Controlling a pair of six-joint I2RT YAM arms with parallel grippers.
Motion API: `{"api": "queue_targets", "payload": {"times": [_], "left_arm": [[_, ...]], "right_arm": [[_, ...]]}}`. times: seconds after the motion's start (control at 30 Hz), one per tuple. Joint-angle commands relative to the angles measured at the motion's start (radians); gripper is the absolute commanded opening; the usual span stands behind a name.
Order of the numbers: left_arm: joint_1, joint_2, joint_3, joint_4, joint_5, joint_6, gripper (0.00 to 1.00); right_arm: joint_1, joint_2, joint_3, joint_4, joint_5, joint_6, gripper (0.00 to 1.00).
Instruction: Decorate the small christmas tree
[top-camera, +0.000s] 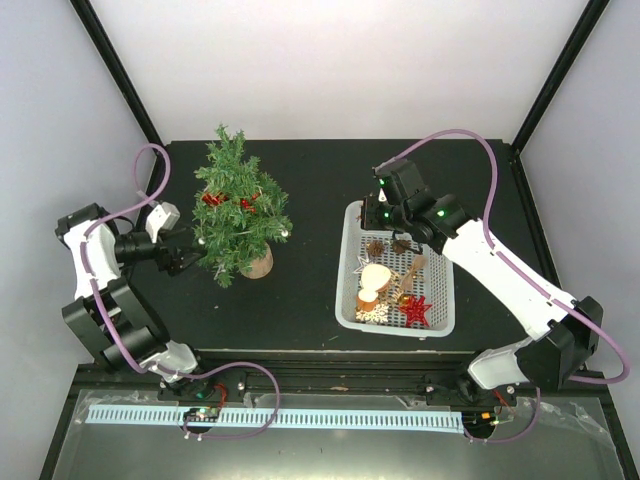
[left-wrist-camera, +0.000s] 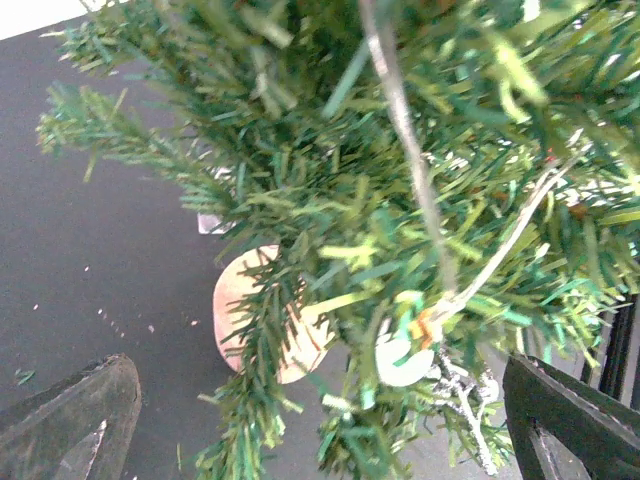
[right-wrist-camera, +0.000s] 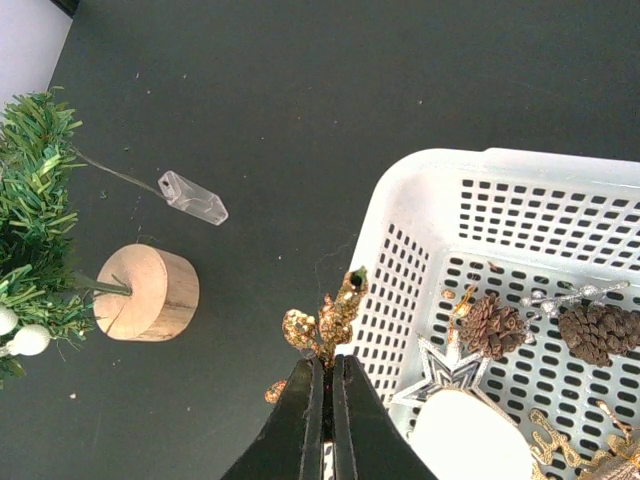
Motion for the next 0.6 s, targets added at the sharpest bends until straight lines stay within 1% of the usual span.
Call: {"api": "queue_targets", "payload": {"times": [0.0,0.17,0.4,0.47,0.57], "left_arm": [[-0.028,-0.01,0.003,-0.093,0.091,0.14,0.99],[-0.057,-0.026,0.001,-0.091,0.104,0.142,0.99],[-0.074,0.036,0.053,-0.07,0.151,0.1,0.99],[-0.074,0.045,0.057,-0.01,0.151,0.036,0.99],[-0.082,0.036,0.043,0.132,0.127,-0.085,0.99]], "right_arm": [[0.004,-0.029,-0.008,0.009,-0.008,-0.002,0.02],[0.004,-0.033,-0.019,0.014,-0.008,0.0,0.02],[0.006,-0.021,-0.012,0.026,-0.037,0.005,0.02],[0.011,-0.019,-0.003,0.029,-0.048,0.001,0.02],[0.03,-0.016,0.019,0.042,-0.062,-0.009,0.02]]}}
